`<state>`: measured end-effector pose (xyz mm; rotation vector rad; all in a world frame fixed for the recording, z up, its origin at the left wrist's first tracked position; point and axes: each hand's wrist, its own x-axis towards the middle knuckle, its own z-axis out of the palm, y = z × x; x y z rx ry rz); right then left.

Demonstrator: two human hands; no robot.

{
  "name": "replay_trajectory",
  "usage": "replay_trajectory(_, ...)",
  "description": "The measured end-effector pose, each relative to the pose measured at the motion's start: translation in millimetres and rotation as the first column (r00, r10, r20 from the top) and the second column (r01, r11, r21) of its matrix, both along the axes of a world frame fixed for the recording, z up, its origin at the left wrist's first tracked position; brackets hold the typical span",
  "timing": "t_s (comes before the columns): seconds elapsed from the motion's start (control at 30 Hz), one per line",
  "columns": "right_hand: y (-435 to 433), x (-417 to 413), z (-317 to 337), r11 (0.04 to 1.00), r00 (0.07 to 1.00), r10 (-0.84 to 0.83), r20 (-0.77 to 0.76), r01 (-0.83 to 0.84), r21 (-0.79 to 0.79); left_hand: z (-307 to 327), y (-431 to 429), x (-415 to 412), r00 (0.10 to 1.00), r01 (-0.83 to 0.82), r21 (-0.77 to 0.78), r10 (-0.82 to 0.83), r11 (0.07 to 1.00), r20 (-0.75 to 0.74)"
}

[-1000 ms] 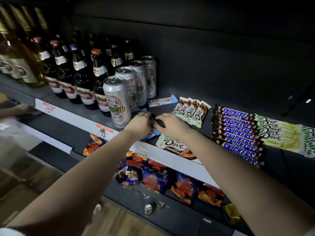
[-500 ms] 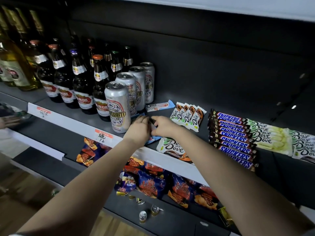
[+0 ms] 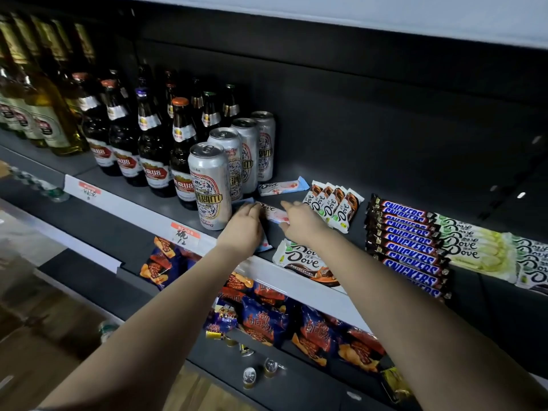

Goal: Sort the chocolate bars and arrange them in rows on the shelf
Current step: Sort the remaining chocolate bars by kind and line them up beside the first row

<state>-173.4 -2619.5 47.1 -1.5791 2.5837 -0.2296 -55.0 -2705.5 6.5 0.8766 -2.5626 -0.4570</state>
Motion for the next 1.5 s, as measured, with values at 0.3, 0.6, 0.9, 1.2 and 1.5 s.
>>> replay_trajectory(0.3,5.4,-0.4,2.5,0.998,1.0,0.003,0.018,-0.004,0.056,1.7,0.5,-2.7,1.0,-0.02,0.013,0.02,1.0,0.022)
replay_trajectory(0.6,28.5,-13.3,18.6,0.994,0.993,0.0,-0.122,-0.014,-0.109,17.6,11.9,-7.5,0.997,-0.07,0.024,0.069,0.997,0.032)
replay_trajectory(0.9,106.9,-62.8,40.7,0.932,0.997,0.056,-0.056,-0.072,-0.355,56.9,34.3,-63.2,0.99,0.132,-0.108,-0.137,0.985,-0.042)
replay_trajectory(1.2,213.4,-109.7,32.1,0.939,0.9,-0.261,-0.35,0.152,-0.309,71.2,108.5,-146.0,0.918,0.386,-0.18,-0.396,0.905,-0.021)
replay_trajectory(1.5,320.7,-131.1,12.3,0.907,0.766,-0.411,-0.494,0.288,-0.308,65.3,208.1,-202.5,0.723,0.668,-0.2,-0.689,0.716,-0.05)
